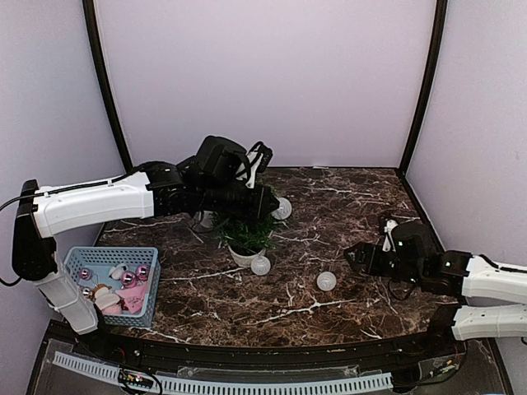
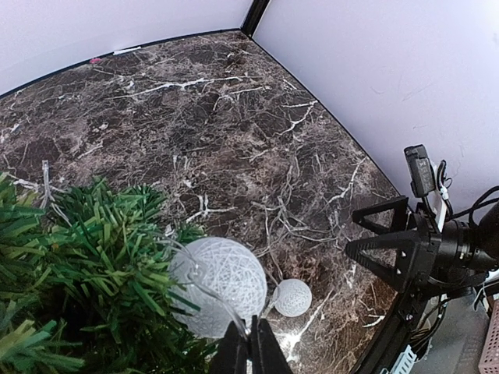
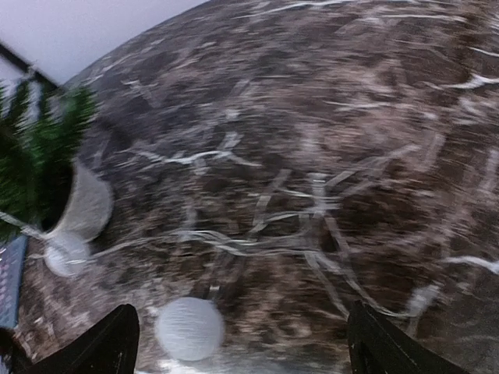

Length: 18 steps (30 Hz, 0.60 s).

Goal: Decorate the small christmas tree
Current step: Adjust the side of the string light at the center of the board.

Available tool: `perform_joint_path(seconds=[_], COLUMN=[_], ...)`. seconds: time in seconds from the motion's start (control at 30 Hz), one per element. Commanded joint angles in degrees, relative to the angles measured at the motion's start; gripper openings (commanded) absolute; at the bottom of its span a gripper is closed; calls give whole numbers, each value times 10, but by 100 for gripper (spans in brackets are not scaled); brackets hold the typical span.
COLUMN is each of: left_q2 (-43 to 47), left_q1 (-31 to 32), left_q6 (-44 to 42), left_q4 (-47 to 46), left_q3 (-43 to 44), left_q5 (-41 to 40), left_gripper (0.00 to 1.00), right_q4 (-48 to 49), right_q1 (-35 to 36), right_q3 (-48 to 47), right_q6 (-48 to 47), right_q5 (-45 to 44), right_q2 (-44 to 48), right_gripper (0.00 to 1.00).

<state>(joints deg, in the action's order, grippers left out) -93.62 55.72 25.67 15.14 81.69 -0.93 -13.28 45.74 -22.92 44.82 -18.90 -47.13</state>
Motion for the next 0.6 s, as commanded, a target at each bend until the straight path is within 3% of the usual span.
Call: perform_joint_path(seconds=[0.0,0.33,0.57], left_q2=[30,49,45], left_q1=[-2,-2,-2], left_q6=[-7,-3,-6], left_q4=[8,1,12], left_q3=[-6,-9,-4], left_q5=[7,8,8], left_gripper=[0,0,0], right_q4=[259,276,347], right_q1=[-2,-3,-3], right_q3=[13,-80,-114], right_q6=[-132,-249,-316], right_q5=[209,140,182], right_q2=[-38,-276,-393], right_gripper=[94,89,85])
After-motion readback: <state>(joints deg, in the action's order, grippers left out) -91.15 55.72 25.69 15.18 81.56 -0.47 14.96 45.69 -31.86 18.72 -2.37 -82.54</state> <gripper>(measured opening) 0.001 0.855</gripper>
